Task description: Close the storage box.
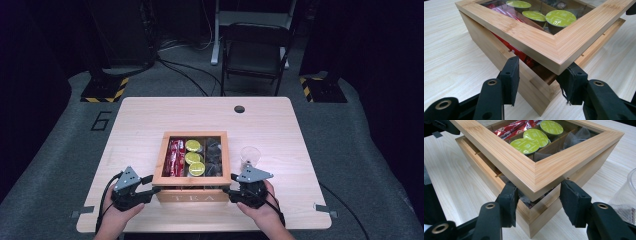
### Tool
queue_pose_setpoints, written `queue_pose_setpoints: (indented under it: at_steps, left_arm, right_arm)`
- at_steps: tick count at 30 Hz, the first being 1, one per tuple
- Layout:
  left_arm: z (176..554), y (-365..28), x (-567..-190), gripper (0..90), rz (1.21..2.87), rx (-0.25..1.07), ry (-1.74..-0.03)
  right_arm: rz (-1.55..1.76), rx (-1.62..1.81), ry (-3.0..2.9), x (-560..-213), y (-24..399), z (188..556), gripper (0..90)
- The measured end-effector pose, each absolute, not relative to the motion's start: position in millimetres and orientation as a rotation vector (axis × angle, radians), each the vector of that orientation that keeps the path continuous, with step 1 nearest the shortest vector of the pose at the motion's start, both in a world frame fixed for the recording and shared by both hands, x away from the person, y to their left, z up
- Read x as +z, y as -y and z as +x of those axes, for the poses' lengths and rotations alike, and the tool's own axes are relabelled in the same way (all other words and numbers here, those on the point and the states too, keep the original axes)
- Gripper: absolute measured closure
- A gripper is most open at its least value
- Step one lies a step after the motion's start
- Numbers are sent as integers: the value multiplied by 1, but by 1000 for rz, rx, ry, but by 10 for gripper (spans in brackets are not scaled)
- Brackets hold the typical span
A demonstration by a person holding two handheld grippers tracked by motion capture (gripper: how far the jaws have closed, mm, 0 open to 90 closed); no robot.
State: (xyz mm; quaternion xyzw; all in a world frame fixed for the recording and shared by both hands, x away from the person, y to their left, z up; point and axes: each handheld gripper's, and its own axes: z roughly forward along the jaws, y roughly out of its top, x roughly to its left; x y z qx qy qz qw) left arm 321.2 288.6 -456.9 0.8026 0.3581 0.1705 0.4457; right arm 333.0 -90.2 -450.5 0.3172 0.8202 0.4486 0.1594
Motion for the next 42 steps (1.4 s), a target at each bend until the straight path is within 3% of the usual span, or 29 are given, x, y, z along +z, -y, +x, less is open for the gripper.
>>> queue_pose_setpoints:
  at_steps: [18,21,24,32,42]
  left_arm:
    - [322,-288,-460,475,2023,392,-896]
    - [323,-286,-461,407,2020,341,-897]
    - [323,-282,-464,380,2048,371,-894]
    - [319,-273,-467,321,2120,438,-844]
    - [319,-277,-460,298,2063,415,-849]
  right_arm:
    - [915,1244,-2383,-453,90,332,486]
    - [928,1250,-2410,-454,90,333,483]
    - [924,1219,-2431,-457,88,334,473]
    - [878,1149,-2442,-459,83,332,332]
    - [914,1239,-2385,-452,90,335,322]
